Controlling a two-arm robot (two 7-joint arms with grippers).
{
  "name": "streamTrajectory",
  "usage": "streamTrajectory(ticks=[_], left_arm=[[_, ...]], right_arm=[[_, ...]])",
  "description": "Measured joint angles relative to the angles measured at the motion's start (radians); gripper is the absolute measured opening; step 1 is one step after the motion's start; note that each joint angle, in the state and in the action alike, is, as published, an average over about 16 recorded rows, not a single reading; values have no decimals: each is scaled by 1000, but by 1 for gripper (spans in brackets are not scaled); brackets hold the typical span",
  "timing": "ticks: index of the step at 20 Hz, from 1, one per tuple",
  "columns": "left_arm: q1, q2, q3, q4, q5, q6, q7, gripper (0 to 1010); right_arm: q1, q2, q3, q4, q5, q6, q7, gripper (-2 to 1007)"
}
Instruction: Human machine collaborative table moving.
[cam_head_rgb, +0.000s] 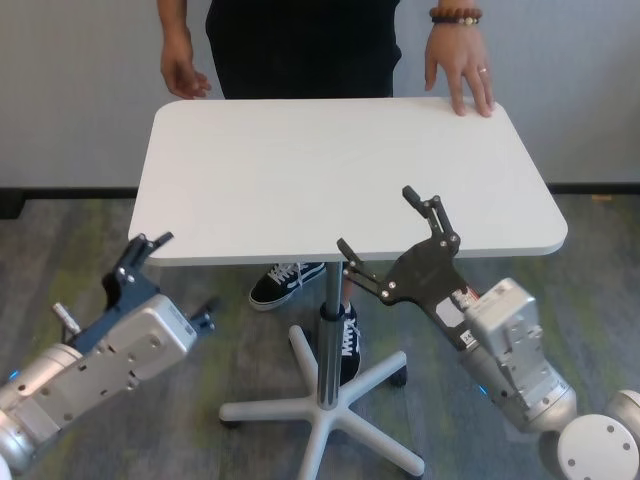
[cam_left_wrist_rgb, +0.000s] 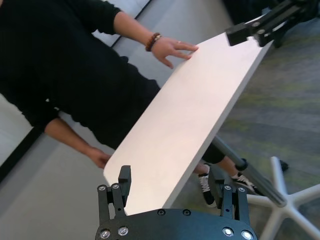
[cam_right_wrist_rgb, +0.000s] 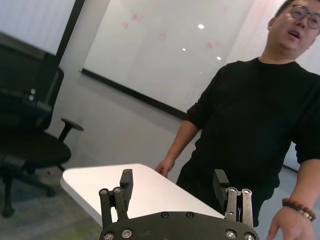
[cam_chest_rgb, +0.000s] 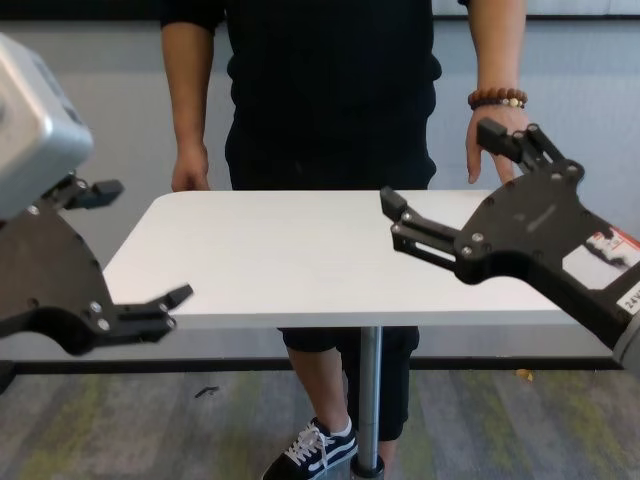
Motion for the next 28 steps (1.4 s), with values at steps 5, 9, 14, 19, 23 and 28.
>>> streamTrajectory(ticks=[5,9,14,19,23,28], left_arm=[[-4,-4,-1,14,20,-8,16,1000],[-6,-6,-2,21,28,-14,24,1000],[-6,-6,-1,20,29,-13,19,1000],[-6,-4,1,18,27,-10,15,1000],[-6,-3,1,16,26,-8,13,1000],[-6,-3,2,15,25,-6,11,1000]], right_arm=[[6,-2,-2,5,-23,4,2,1005],[7,-2,-3,4,-41,11,1,1005],[7,-1,-4,3,-42,13,2,1005],[8,0,-5,2,-39,13,4,1005],[8,1,-5,2,-38,13,5,1005],[8,1,-6,2,-37,14,6,1005]])
